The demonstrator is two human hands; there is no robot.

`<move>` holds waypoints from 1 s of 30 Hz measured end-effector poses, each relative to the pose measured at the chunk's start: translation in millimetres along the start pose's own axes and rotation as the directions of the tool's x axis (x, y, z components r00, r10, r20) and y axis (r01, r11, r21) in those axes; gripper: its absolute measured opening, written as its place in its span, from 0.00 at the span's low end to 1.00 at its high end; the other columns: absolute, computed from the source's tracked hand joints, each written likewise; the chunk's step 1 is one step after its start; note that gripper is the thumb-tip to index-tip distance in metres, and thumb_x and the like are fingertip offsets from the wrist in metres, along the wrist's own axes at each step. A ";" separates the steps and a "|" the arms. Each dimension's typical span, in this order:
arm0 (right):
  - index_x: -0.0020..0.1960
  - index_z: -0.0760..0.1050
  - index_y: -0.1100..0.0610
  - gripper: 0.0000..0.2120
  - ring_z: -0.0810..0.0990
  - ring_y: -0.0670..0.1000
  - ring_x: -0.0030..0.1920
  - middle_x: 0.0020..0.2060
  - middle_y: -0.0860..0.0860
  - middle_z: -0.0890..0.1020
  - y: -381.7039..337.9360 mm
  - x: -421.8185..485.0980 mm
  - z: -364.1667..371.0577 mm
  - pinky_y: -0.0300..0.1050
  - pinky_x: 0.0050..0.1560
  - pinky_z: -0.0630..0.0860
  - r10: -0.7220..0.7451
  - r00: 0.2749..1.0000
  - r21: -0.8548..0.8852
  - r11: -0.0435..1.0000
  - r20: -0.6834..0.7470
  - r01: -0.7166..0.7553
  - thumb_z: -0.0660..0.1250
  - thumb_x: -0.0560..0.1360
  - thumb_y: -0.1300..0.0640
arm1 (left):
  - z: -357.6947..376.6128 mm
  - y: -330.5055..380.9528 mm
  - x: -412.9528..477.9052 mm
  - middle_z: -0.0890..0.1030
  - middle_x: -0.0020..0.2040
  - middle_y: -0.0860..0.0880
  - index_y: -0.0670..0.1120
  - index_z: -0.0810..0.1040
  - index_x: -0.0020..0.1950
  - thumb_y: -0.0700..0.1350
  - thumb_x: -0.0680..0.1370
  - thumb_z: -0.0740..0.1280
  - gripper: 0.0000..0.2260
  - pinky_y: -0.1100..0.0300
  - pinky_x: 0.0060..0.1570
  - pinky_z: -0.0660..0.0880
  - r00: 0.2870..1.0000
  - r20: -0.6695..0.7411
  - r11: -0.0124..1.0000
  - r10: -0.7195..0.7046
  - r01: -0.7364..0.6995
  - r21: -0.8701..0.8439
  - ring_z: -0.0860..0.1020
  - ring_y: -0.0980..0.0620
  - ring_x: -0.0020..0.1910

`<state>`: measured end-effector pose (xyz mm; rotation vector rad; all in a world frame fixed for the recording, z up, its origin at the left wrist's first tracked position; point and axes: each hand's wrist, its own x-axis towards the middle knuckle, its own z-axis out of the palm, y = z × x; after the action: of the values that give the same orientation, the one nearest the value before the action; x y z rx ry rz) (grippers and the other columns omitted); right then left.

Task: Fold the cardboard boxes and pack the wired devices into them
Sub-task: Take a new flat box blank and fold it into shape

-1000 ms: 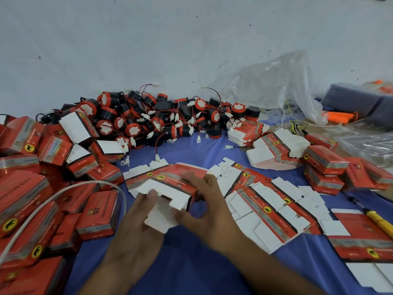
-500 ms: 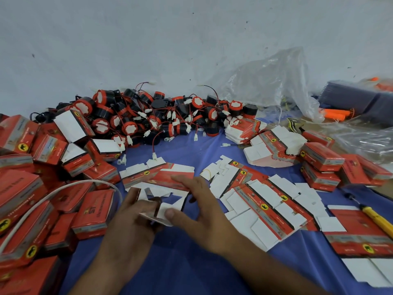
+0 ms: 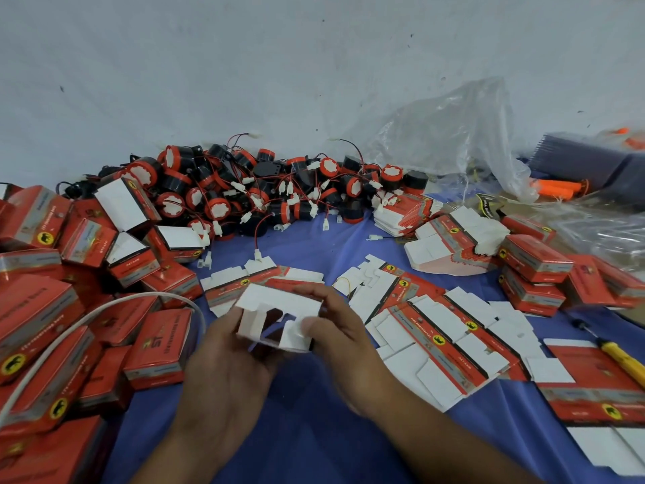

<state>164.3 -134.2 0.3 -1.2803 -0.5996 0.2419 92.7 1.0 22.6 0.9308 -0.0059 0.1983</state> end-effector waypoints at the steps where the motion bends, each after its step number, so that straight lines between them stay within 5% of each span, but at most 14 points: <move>1: 0.65 0.77 0.56 0.22 0.77 0.59 0.67 0.65 0.56 0.79 -1.3 0.8 -1.3 0.61 0.64 0.77 0.001 1.000 0.036 0.999 0.006 -0.001 0.59 0.74 0.65 | 2.3 0.8 0.0 0.79 0.64 0.38 0.42 0.77 0.67 0.54 0.80 0.61 0.21 0.48 0.56 0.79 1.000 0.015 1.000 0.016 -0.016 0.006 0.79 0.40 0.61; 3: 0.65 0.77 0.56 0.23 0.76 0.58 0.67 0.65 0.56 0.79 -2.9 1.3 -3.5 0.62 0.65 0.76 -0.034 0.999 0.006 0.999 -0.005 0.035 0.58 0.72 0.66 | 6.3 0.0 1.5 0.82 0.59 0.42 0.46 0.80 0.64 0.57 0.76 0.66 0.21 0.50 0.51 0.81 1.000 0.004 1.000 0.013 -0.013 0.021 0.81 0.42 0.58; 6: 0.63 0.78 0.49 0.25 0.73 0.54 0.70 0.65 0.54 0.77 -4.6 -0.1 -3.6 0.60 0.71 0.69 -0.134 0.990 -0.206 0.971 -0.037 0.124 0.61 0.69 0.64 | 3.4 -8.1 2.7 0.81 0.61 0.42 0.47 0.76 0.67 0.48 0.79 0.64 0.17 0.52 0.49 0.81 1.000 0.001 0.998 0.031 -0.031 0.048 0.81 0.44 0.57; 11: 0.65 0.68 0.28 0.24 0.62 0.40 0.75 0.73 0.46 0.67 -6.2 0.1 6.0 0.34 0.71 0.64 -0.151 0.988 -0.411 0.902 -0.012 0.133 0.64 0.78 0.52 | -3.3 -8.7 2.2 0.79 0.65 0.43 0.49 0.74 0.69 0.44 0.79 0.62 0.18 0.54 0.50 0.81 0.996 -0.070 0.997 0.049 -0.052 -0.049 0.81 0.45 0.60; 13: 0.71 0.64 0.33 0.22 0.65 0.44 0.75 0.74 0.50 0.67 -4.4 -2.1 9.4 0.35 0.69 0.67 -0.151 0.988 -0.284 0.948 -0.002 0.145 0.65 0.81 0.48 | -3.7 -5.7 2.4 0.80 0.64 0.43 0.50 0.74 0.68 0.44 0.78 0.63 0.18 0.54 0.49 0.81 0.993 -0.100 0.992 0.062 -0.072 -0.102 0.81 0.44 0.61; 15: 0.76 0.60 0.40 0.27 0.71 0.51 0.73 0.73 0.52 0.71 -1.5 -7.1 11.1 0.50 0.72 0.70 -0.113 0.988 -0.114 0.986 0.108 0.125 0.64 0.80 0.49 | -3.7 -4.5 1.9 0.80 0.64 0.43 0.51 0.74 0.68 0.44 0.78 0.63 0.18 0.56 0.46 0.81 0.991 -0.115 0.987 0.070 -0.086 -0.135 0.81 0.44 0.60; 17: 0.78 0.59 0.38 0.31 0.75 0.52 0.69 0.68 0.50 0.77 -4.1 -9.6 11.6 0.52 0.70 0.73 -0.068 0.981 -0.050 0.996 0.184 0.079 0.66 0.79 0.50 | -0.3 -4.0 0.8 0.79 0.65 0.43 0.52 0.72 0.70 0.44 0.79 0.62 0.18 0.55 0.47 0.81 0.995 -0.072 0.989 0.073 -0.081 -0.123 0.80 0.43 0.61; 20: 0.76 0.62 0.39 0.26 0.79 0.47 0.65 0.65 0.44 0.80 -10.3 -6.0 7.6 0.43 0.63 0.76 -0.079 0.990 -0.032 0.996 0.115 0.083 0.64 0.82 0.55 | 4.9 -8.9 -0.9 0.80 0.64 0.43 0.58 0.70 0.68 0.48 0.77 0.66 0.19 0.49 0.48 0.81 0.997 -0.049 0.998 0.055 -0.054 0.039 0.81 0.39 0.59; 22: 0.76 0.64 0.45 0.24 0.80 0.51 0.63 0.65 0.50 0.80 -14.2 -3.4 3.8 0.44 0.61 0.77 -0.080 0.996 0.006 0.997 0.048 0.079 0.63 0.82 0.54 | 7.2 -13.3 -3.6 0.83 0.60 0.47 0.64 0.68 0.67 0.54 0.74 0.69 0.23 0.45 0.43 0.81 0.997 -0.066 0.964 0.043 -0.024 0.264 0.84 0.38 0.49; 25: 0.70 0.72 0.43 0.21 0.83 0.51 0.52 0.58 0.56 0.81 -21.4 0.7 0.9 0.46 0.53 0.79 -0.048 0.999 0.077 0.996 -0.016 0.049 0.68 0.78 0.50 | 4.9 -16.9 -7.1 0.86 0.50 0.49 0.71 0.62 0.68 0.61 0.72 0.67 0.26 0.48 0.28 0.80 0.999 -0.043 0.816 0.031 0.000 0.578 0.82 0.34 0.29; 27: 0.64 0.77 0.43 0.17 0.83 0.48 0.47 0.54 0.53 0.81 -26.0 3.5 -3.8 0.43 0.48 0.79 -0.040 0.998 0.078 0.996 -0.048 0.044 0.71 0.76 0.54 | -1.1 -17.3 -7.0 0.86 0.43 0.53 0.73 0.65 0.64 0.66 0.72 0.66 0.22 0.56 0.23 0.78 0.996 0.010 0.655 0.088 -0.065 0.753 0.80 0.43 0.24; 30: 0.60 0.79 0.46 0.14 0.83 0.49 0.51 0.54 0.48 0.83 -32.7 4.8 -14.0 0.42 0.47 0.80 0.041 0.999 0.062 0.997 -0.004 -0.041 0.71 0.76 0.58 | -8.1 -10.6 -2.8 0.78 0.51 0.66 0.69 0.69 0.61 0.70 0.70 0.67 0.21 0.73 0.44 0.74 0.901 0.221 0.217 0.375 -0.316 0.923 0.80 0.63 0.46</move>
<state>170.8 -152.7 30.3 -1.2342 -0.5577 0.2890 91.2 0.8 9.1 2.1817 -0.0593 0.7158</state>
